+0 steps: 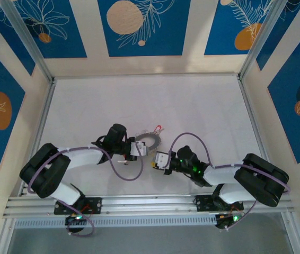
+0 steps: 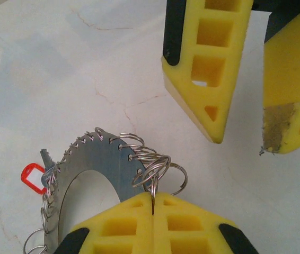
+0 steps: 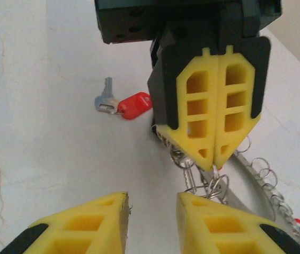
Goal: Put the keys on the keyring
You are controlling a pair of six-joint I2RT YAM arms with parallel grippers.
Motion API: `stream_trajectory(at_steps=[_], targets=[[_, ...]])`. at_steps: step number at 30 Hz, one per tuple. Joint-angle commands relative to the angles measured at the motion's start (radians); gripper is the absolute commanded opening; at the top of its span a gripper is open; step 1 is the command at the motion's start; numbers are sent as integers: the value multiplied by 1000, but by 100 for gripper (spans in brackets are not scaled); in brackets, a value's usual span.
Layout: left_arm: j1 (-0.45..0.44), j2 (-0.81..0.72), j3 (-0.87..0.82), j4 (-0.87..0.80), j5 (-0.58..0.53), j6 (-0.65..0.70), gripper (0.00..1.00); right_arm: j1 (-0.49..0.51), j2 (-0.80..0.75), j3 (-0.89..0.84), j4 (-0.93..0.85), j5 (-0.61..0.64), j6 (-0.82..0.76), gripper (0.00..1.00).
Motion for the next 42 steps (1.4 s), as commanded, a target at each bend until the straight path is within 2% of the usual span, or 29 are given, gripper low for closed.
stream_trajectory(at_steps=[1, 2, 4, 8, 12, 17, 20, 22, 25, 33, 42], targets=[[17, -36, 15, 27, 85, -14, 0, 23, -70, 73, -120, 58, -143, 32], [19, -33, 17, 34, 96, -19, 0, 25, -103, 101, -221, 86, -191, 32], [24, -32, 22, 43, 107, -29, 0, 5, -155, 105, -294, 87, -234, 33], [28, -30, 39, 51, 96, -71, 0, -67, -242, 81, -361, 60, -276, 37], [28, -21, 65, 68, 103, -134, 0, -86, -272, 77, -395, 40, -296, 36], [28, -15, 85, 93, 147, -199, 0, -98, -234, 82, -355, 4, -283, 30], [27, -9, 107, 62, 154, -203, 0, -105, -201, 78, -276, 46, -262, 27], [24, -7, 110, 49, 151, -200, 0, -125, -183, 64, -201, 64, -249, 23], [22, 1, 109, 49, 150, -197, 0, -170, -187, 65, -186, 24, -241, 20], [11, 28, 140, 46, 131, -218, 0, -210, -179, 60, -161, -46, -250, 21], [6, 29, 159, 57, 134, -258, 0, -210, -132, 66, -121, -22, -272, 23]])
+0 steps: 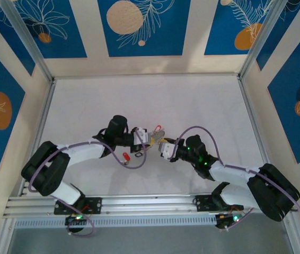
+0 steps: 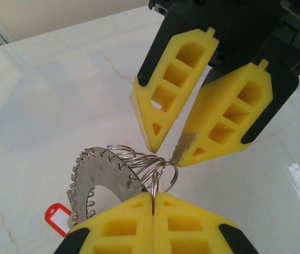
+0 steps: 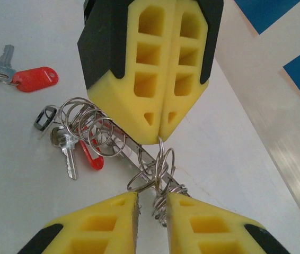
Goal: Put the keys on the keyring
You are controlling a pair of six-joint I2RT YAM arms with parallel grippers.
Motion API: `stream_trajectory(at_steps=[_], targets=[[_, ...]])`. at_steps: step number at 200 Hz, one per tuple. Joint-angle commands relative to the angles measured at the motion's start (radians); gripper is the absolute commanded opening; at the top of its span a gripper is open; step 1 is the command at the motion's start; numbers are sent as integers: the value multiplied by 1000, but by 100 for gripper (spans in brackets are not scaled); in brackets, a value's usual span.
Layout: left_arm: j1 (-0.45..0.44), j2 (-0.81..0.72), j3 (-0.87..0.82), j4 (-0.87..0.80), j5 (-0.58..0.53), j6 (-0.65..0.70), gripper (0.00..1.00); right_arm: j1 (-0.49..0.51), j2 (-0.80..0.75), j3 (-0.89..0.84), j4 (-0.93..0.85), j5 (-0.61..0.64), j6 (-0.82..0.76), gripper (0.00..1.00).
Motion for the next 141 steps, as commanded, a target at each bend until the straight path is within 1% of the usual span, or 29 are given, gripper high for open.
stream_trajectory(at_steps=[1, 18, 43, 55, 104, 120, 141], targets=[[-9, 6, 39, 12, 37, -21, 0, -3, 14, -3, 48, 1, -15, 23], [-19, 9, 42, 3, 40, -7, 0, -3, 17, -4, 68, 12, -17, 22], [-40, 15, 60, -52, 2, 26, 0, -3, 19, 2, 64, 1, -22, 17], [-45, 19, 62, -55, 4, 30, 0, -3, 20, 5, 62, 1, -22, 17], [-46, 12, 56, -34, 18, 21, 0, -2, 37, -5, 110, 36, -41, 17], [-46, 9, 58, -37, 18, 22, 0, -2, 38, -13, 121, 49, -54, 20], [-46, 6, 58, -41, 33, 34, 0, 0, 45, -14, 111, 58, -92, 21]])
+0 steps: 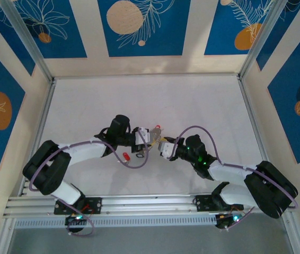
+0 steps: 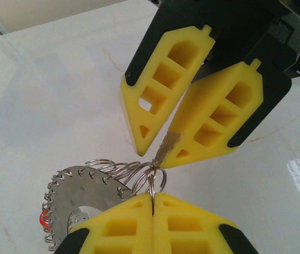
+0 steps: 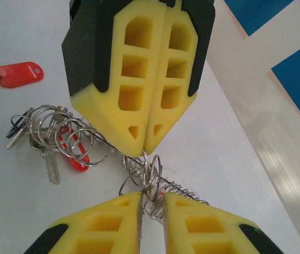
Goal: Put the keys on the keyring
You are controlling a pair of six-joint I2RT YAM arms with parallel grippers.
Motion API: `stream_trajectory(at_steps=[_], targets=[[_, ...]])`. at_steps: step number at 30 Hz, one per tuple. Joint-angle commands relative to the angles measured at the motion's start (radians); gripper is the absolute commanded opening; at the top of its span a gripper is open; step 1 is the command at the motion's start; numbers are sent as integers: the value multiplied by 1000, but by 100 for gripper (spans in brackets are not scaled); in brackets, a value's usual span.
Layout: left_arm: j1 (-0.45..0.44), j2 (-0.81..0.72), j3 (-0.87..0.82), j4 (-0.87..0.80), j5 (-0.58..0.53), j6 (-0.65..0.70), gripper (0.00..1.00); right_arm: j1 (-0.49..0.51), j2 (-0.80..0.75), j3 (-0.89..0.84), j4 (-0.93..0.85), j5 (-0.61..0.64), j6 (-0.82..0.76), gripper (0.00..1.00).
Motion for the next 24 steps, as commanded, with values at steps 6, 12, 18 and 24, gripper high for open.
stream_trajectory(at_steps=[6, 12, 18, 24], targets=[[-18, -15, 33, -19, 65, 44, 0, 0, -21, -18, -16, 41, -129, 24], [-17, -24, 31, -23, 71, 50, 0, -5, -45, -24, -47, -22, -151, 24], [-18, -33, 29, -30, 79, 55, 0, -5, -30, -18, -43, -32, -156, 25], [-18, -42, 30, -36, 67, 60, 0, 1, -46, -23, -71, -33, -175, 27]])
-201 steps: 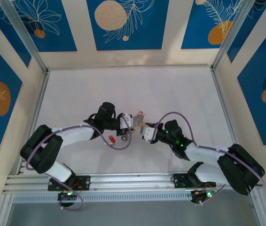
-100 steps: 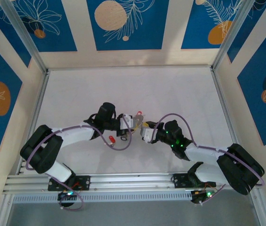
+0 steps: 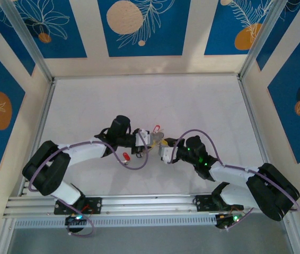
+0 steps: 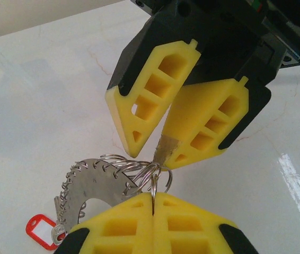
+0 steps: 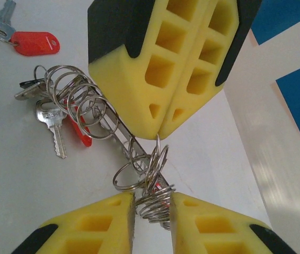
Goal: Put the keys on the keyring
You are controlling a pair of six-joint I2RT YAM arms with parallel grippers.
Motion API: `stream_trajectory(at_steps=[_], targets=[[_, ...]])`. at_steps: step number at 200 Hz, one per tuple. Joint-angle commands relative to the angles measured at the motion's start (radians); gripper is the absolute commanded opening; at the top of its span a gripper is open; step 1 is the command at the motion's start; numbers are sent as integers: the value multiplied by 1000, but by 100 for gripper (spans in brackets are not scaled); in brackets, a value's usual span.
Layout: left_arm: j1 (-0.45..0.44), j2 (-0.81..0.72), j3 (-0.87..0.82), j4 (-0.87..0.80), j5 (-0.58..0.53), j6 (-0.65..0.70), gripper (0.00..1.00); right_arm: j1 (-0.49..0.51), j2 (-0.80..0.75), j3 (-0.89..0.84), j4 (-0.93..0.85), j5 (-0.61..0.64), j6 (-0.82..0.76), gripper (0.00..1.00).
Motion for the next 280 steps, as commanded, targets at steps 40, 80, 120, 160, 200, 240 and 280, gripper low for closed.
stream_trajectory(at_steps=[40, 80, 120, 160, 200, 240, 280], targets=[[-9, -54, 27, -29, 36, 52, 0, -3, -79, -13, -64, -55, -30, 32], [-9, -47, 35, -21, 79, 29, 0, 13, -19, -18, 50, 50, -22, 34], [-11, -43, 36, -21, 76, 28, 0, 17, 30, -15, 166, 79, -9, 23], [-12, -35, 26, 20, 62, 0, 0, 13, -10, -21, 161, -28, 21, 26], [-12, -35, 28, 30, 55, -5, 0, -13, -67, -37, 78, -120, 22, 33], [-12, -49, 19, 17, 65, 24, 0, -27, -108, -58, 48, -50, 44, 33], [-11, -65, 17, 0, 75, 49, 0, -36, -192, -77, -5, 4, 103, 32]])
